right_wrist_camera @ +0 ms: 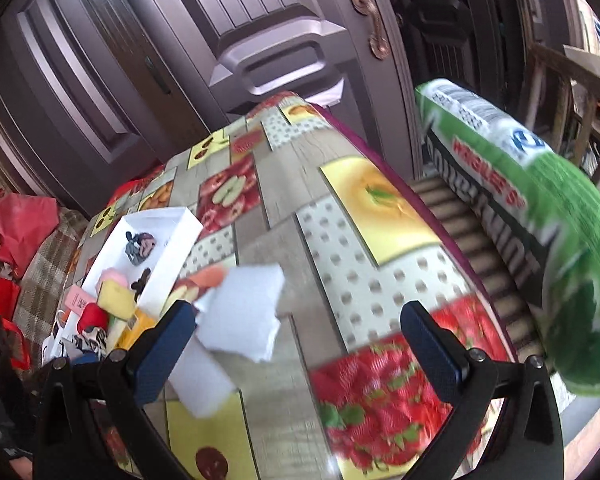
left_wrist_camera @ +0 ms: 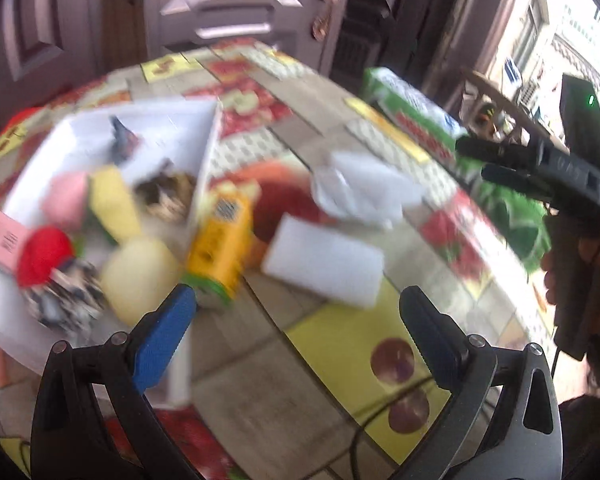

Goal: Organize soft objects
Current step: 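Withdraw both tools from the box toward the white foam blocks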

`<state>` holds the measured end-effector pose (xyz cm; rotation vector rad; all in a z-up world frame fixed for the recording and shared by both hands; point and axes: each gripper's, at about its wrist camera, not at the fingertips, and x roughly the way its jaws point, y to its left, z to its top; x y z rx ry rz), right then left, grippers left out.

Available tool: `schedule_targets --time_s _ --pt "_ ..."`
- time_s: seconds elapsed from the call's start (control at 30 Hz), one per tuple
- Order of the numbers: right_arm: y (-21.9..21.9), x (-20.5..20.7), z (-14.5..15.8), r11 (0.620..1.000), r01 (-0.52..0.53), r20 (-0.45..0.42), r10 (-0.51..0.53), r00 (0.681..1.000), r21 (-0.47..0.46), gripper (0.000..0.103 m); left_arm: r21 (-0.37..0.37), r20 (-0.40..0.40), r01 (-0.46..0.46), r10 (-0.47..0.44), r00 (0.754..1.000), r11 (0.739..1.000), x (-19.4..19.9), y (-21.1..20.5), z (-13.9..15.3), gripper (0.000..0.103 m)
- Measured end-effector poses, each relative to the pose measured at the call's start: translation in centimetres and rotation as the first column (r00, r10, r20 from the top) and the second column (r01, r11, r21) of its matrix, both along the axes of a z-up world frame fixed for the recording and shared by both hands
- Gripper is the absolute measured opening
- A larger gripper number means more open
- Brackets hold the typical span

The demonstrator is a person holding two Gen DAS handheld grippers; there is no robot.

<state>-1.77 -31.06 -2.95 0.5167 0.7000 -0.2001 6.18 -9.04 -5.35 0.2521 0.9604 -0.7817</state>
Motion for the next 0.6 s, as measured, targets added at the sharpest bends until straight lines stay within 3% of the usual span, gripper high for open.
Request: schedule_targets --time_s 0.27,0.37,0.47,0.6 --pt "0.5 -1.5 -0.3 1.0 -0.008 -0.014 0.008 1.0 0.005 0.103 0.097 0.029 0.076 -0.079 0.996 0.992 -2.4 -1.7 -4.5 0.102" --pt "0.8 -1.9 0.0 1.0 -0.015 -0.016 0.015 1.0 0.003 0.103 0.172 0.107 0.099 -0.119 0.987 0.98 -3.2 -2.3 -5.8 0.102" --pt "1.3 -2.2 0.4 1.0 -0.028 -0.019 0.028 0.999 -0.004 0.103 0.151 0.162 0.116 -0.141 0.977 0.982 -3.7 -2.2 -6.1 0.102" --pt "2.5 -1.7 1.2 0.999 -0.044 -0.014 0.043 0.999 -0.005 0.103 0.15 0.164 0.118 -0.143 0.976 0.982 -3.5 -2.1 -6.2 0.102"
